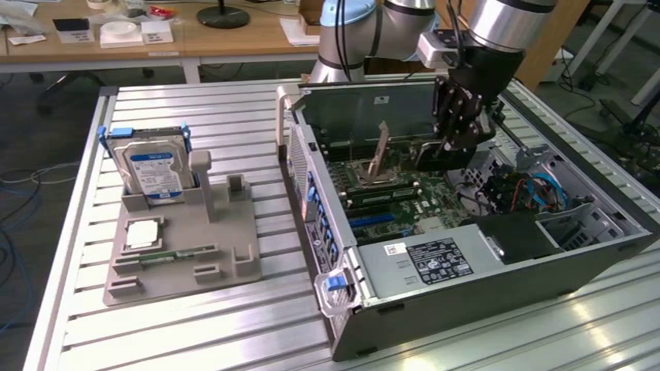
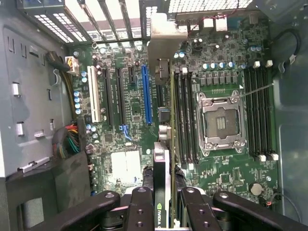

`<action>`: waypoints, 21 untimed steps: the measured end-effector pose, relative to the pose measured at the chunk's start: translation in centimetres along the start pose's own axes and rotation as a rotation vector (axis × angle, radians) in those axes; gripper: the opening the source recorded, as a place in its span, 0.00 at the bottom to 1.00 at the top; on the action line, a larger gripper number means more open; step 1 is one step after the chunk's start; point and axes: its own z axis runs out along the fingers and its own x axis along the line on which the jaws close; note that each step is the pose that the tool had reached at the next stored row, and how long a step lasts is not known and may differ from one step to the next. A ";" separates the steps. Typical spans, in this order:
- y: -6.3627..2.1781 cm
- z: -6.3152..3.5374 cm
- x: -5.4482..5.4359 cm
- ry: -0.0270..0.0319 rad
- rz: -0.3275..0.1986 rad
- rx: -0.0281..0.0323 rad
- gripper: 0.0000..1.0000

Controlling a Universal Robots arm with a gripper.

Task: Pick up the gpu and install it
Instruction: 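Insert the gpu into the slot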

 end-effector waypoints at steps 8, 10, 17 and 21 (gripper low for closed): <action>0.34 0.19 0.4 0.0000 0.000 0.0000 0.26; 0.35 0.19 0.4 0.0000 0.000 0.0000 0.26; 0.31 0.19 1.2 -0.0002 0.000 0.0000 0.26; 0.32 0.22 1.4 -0.0004 0.000 0.0001 0.26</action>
